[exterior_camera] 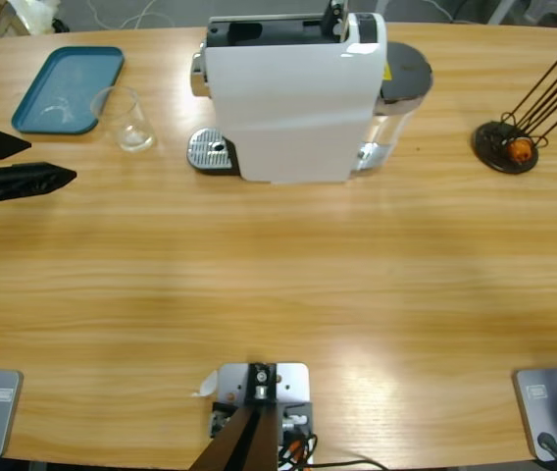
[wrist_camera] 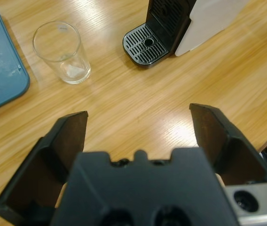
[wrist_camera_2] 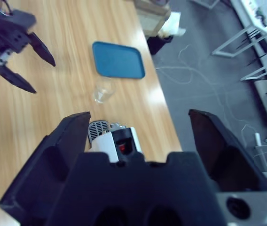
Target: Pour coffee
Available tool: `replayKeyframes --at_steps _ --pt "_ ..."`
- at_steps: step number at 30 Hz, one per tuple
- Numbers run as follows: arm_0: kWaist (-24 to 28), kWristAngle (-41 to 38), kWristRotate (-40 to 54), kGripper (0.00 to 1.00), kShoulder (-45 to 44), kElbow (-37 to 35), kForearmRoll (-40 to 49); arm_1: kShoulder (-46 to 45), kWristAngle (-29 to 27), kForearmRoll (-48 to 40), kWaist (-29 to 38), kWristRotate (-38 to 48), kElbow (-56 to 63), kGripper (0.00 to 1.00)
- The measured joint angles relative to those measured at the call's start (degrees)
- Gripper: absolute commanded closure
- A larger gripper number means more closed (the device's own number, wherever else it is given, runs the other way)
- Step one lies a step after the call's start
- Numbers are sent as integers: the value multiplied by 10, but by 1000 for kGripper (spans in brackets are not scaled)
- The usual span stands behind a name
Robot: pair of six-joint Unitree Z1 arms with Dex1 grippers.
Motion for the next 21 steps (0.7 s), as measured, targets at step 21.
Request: replayKeyframes --at_steps 21 --pt "-1 -1 0 64 0 0 -1 -161 -549 -501 95 217 559 1000"
